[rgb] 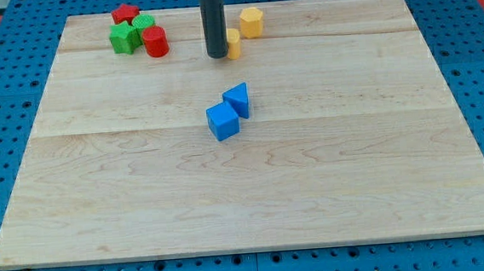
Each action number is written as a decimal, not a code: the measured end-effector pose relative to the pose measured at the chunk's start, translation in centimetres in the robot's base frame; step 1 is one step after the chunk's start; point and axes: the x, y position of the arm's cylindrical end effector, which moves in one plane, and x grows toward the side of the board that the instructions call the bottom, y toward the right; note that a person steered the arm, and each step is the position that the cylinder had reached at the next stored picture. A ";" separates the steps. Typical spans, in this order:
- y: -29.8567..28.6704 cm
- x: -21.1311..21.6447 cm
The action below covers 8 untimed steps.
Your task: Separate the green blocks from the red blocks
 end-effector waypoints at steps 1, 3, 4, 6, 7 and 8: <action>3.5 -0.3; -2.1 -4.1; -3.0 -9.6; -13.1 -5.2; -17.8 -4.1; -19.6 -3.5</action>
